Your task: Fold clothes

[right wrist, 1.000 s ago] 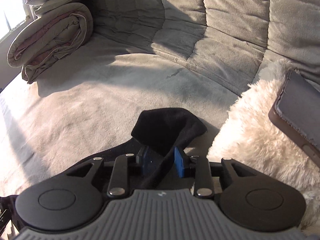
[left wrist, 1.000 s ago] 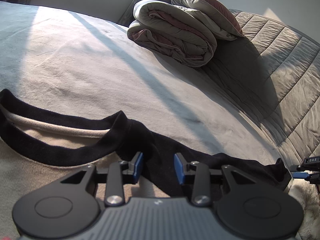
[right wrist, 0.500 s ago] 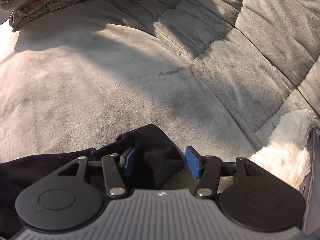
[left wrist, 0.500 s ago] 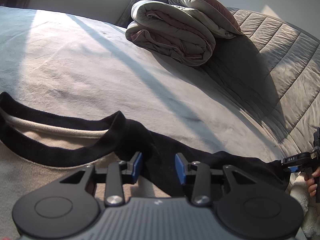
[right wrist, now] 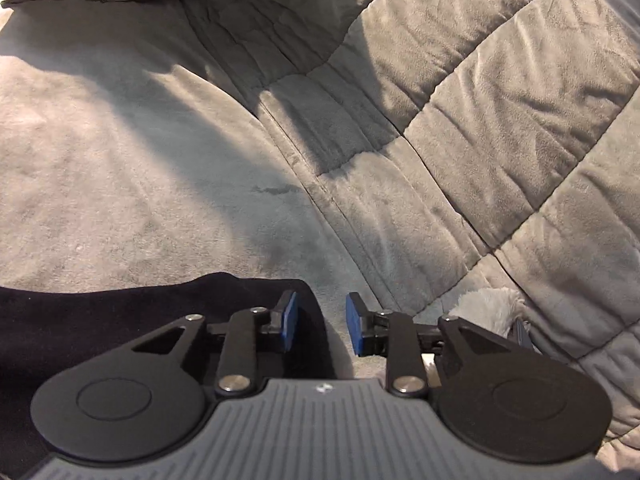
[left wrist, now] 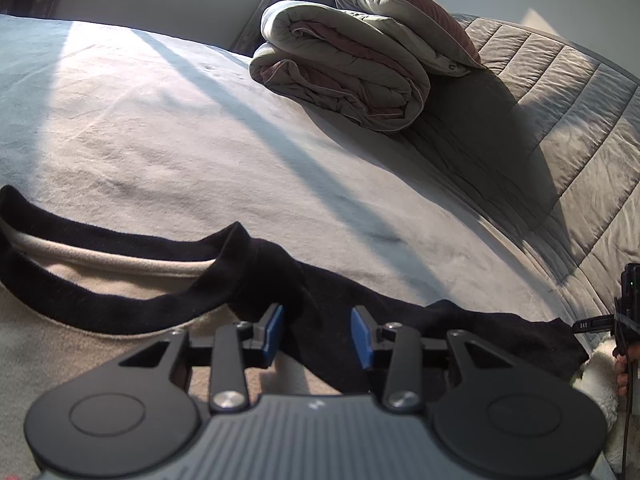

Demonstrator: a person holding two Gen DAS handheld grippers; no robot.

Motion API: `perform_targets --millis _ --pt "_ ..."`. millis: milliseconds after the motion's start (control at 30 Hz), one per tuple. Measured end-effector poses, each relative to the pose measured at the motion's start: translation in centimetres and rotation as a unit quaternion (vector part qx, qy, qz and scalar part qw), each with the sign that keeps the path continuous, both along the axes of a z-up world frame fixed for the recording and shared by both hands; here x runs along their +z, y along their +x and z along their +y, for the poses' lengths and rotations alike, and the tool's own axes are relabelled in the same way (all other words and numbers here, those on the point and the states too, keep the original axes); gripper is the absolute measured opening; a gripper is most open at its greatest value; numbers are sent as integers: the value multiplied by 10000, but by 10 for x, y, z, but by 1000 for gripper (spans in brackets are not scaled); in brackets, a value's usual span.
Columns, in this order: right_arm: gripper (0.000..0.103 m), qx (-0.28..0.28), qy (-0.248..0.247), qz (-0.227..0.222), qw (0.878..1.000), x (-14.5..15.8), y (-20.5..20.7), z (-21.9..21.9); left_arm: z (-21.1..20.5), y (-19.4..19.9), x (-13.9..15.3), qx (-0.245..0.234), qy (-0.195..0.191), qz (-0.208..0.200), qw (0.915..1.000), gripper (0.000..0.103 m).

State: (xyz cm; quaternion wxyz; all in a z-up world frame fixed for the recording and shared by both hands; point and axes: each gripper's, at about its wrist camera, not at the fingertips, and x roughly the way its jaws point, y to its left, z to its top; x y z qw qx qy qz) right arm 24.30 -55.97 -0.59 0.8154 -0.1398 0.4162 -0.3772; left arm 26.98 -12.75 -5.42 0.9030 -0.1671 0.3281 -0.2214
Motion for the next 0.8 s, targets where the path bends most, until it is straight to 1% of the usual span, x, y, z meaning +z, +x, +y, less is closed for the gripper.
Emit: perform_targets --millis 67,100,167,267,367,467,600,633,667,700,733,767,800 --pt "55 -16 -64 -218 9997 5 -7 0 0 0 0 1 -17 8 10000 39" --pt "57 -3 -12 -339 9994 8 -10 1 0 0 0 2 -16 8 10000 39" --pt "57 74 225 -572 9981 15 -15 7 0 -1 0 6 -14 6 10000 39" --pt "60 447 700 -976 9918 21 -22 28 1 -1 1 26 -40 -3 10000 39" --pt "61 1077 1369 -1285 9763 17 -25 57 2 0 1 50 -79 5 10000 39" --pt "61 1871 2033 -1394 9509 7 -21 109 3 0 2 77 -77 -1 9999 39" --pt "61 2737 2469 -1374 9194 -1 -8 168 6 0 4 185 -41 17 9998 39" --pt "61 2951 2592 -1384 9091 -1 -4 179 8 0 7 263 12 15 9997 39" --pt "56 3188 2756 -1398 8960 -1 -1 191 11 -2 11 387 127 -24 9992 39" --pt "36 3414 2939 -1385 8819 0 3 202 14 -3 15 503 222 -77 9985 39" --pt "28 3599 3134 -1331 8686 1 6 213 18 -4 19 598 265 -146 9977 39" --pt "24 3746 3313 -1264 8567 0 8 223 23 -5 21 691 271 -179 9971 39" --pt "24 3895 3430 -1188 8465 -1 10 233 29 -4 21 771 226 -172 9966 39"
